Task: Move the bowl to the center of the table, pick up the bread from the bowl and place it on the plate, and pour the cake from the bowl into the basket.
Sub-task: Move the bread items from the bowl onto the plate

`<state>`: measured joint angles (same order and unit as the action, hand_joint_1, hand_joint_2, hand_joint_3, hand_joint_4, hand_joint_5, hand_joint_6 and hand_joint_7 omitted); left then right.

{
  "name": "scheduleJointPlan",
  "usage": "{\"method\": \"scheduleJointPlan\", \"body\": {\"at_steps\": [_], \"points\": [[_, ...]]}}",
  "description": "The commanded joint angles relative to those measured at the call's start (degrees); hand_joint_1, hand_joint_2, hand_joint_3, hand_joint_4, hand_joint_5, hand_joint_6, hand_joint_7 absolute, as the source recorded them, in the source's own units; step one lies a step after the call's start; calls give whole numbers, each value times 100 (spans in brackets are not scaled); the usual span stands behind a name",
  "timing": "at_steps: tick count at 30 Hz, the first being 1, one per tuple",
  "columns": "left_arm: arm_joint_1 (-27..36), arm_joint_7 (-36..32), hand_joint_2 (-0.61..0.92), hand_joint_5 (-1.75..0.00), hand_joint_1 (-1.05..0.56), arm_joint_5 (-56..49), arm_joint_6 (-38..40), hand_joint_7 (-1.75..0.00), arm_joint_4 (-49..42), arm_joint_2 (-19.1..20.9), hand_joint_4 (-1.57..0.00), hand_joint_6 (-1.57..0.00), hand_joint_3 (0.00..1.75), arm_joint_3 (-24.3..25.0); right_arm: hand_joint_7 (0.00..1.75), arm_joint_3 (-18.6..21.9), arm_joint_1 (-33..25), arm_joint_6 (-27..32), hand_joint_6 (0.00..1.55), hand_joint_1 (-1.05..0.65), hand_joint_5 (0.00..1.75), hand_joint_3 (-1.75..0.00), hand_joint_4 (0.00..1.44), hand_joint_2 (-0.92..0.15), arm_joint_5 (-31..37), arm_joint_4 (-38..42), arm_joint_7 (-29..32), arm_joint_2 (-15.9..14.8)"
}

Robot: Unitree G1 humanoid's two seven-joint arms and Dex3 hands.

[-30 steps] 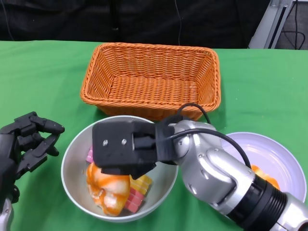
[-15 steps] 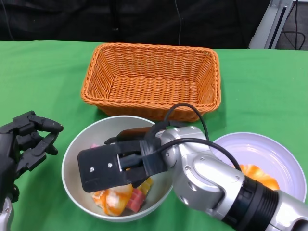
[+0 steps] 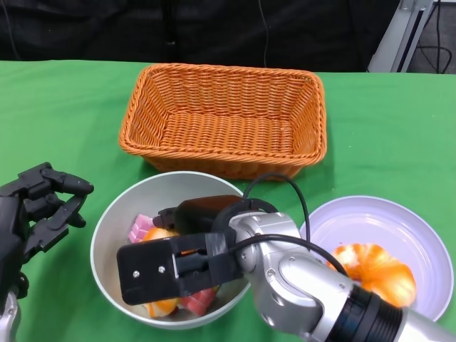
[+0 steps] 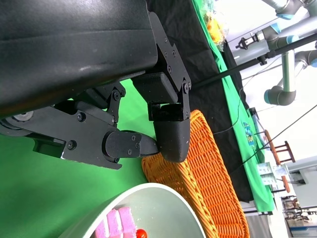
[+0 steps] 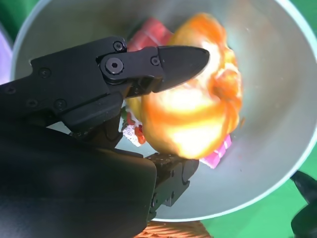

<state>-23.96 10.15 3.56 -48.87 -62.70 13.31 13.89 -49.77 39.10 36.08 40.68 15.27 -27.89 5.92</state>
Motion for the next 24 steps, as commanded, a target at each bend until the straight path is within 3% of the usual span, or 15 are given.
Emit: {"method": "scheduleJointPlan", "body": {"at_steps": [1, 4, 9, 10, 11, 14, 24], "points": [[-19, -90, 91, -141, -18, 21, -60, -101, 14, 73, -83, -88, 30, 16, 5, 78, -177, 77, 61, -44, 150, -13, 71, -92, -43, 6, 48, 89], [-19, -55, 91, -140, -19, 48, -34, -100, 14, 70, -83, -88, 31, 24, 7, 315, -366, -112, 72, -39, 162, -18, 65, -92, -166, 15, 468, 196], [-19, -52, 91, -139, -20, 48, -33, -99, 13, 72, -83, -88, 31, 24, 7, 382, -419, -198, 76, -38, 165, -20, 63, -92, -162, 44, 570, 231], [-23, -27, 90, -139, -20, 80, -7, -99, 21, 58, -83, -89, 31, 36, 8, 499, -509, -395, 81, -40, 163, -24, 59, -92, -248, 7, 727, 214], [-26, -8, 90, -139, -19, 104, 13, -100, 28, 47, -83, -89, 31, 45, 7, 588, -577, -550, 84, -39, 149, -21, 62, -92, -316, -18, 850, 201], [-23, -71, 90, -138, -19, 45, -8, -100, 30, 62, -83, -89, 31, 17, 6, 768, -725, -909, 91, -40, 129, -18, 68, -92, -455, -76, 1100, 156], [-13, -61, 89, -139, -19, 44, 4, -100, 38, 70, -82, -88, 33, 14, 5, 967, -867, -1232, 96, -39, 126, -14, 72, -92, -475, -170, 1298, 89]]}}
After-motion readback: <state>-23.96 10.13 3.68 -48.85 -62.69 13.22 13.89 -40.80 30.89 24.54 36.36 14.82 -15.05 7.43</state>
